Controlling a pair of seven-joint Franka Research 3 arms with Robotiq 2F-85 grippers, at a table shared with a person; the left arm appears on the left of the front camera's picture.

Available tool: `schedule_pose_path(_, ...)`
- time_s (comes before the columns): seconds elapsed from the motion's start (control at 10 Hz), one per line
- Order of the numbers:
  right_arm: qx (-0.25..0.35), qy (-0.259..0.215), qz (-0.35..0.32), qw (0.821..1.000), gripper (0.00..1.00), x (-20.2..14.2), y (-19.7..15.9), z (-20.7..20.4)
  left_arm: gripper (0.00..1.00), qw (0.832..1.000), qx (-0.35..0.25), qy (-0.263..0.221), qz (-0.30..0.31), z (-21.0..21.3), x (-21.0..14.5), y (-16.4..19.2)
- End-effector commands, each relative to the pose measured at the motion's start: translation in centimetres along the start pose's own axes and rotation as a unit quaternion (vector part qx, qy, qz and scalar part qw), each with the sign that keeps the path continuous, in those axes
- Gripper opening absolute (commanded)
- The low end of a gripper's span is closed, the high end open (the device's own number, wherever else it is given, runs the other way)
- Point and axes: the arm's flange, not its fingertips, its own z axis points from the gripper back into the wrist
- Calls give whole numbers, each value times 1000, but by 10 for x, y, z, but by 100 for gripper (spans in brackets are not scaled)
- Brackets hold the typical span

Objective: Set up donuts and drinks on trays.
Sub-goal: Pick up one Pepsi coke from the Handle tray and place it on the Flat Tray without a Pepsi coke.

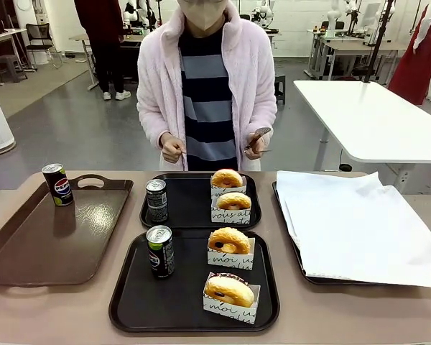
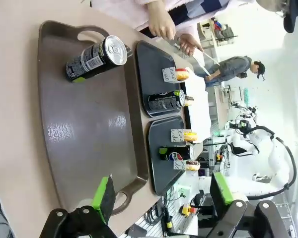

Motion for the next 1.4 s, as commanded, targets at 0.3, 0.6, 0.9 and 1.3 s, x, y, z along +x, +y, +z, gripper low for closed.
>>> schedule_pose_path(0.3,6,-2,4,1000,100,0,1,0,100,1000,1,-4,2,4,-1,1)
schedule_pose_path(0.6,6,-2,4,1000,100,0,1,0,100,1000,1,-4,2,4,-1,1)
schedule_pose_path(0.9,6,-2,4,1000,100,0,1,0,100,1000,1,-4,2,4,-1,1)
schedule_pose_path(1.3,6,-2,4,1000,100,0,1,0,100,1000,1,-4,2,4,-1,1)
